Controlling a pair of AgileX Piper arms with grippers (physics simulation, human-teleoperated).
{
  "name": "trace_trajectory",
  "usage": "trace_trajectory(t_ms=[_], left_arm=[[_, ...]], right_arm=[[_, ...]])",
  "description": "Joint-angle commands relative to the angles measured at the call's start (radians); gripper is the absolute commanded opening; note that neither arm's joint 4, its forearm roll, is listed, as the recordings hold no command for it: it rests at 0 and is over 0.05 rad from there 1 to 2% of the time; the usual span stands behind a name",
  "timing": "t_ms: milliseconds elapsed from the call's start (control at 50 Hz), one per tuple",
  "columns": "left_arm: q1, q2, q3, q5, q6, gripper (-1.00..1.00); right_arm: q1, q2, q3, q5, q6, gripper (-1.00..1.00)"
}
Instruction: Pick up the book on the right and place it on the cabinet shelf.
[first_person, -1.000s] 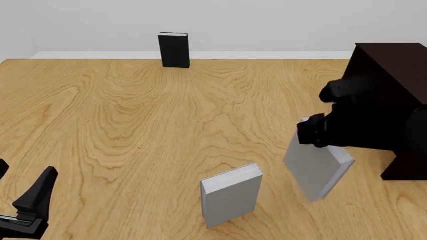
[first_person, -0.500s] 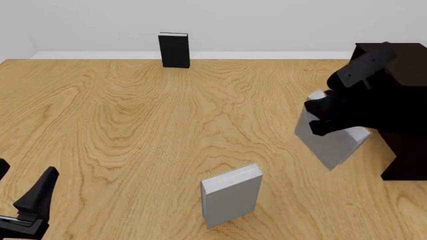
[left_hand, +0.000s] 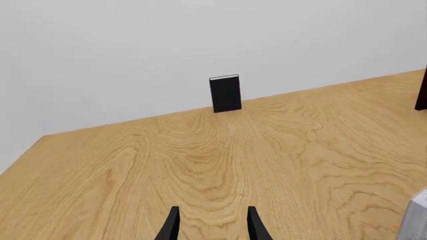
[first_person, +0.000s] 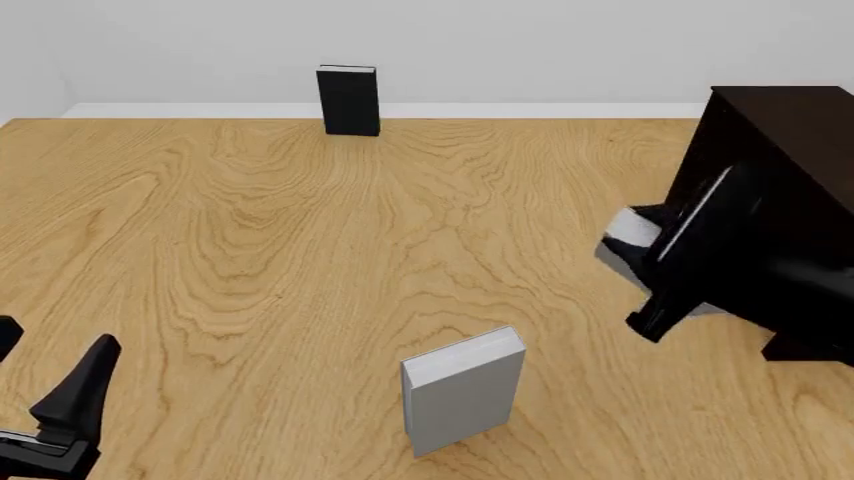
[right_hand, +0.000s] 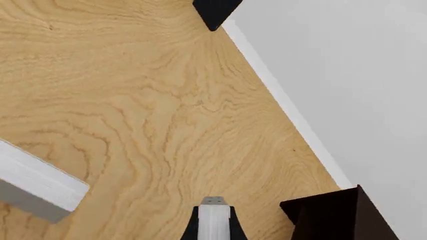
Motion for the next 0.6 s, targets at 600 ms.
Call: trace_trajectory(t_ms=[600], left_arm=[[-0.025,-0.002,0.0,0.0,-0.013,1.0]], right_arm=[[0.004,0.212,0.33,-0.726,-0.617,-1.0]])
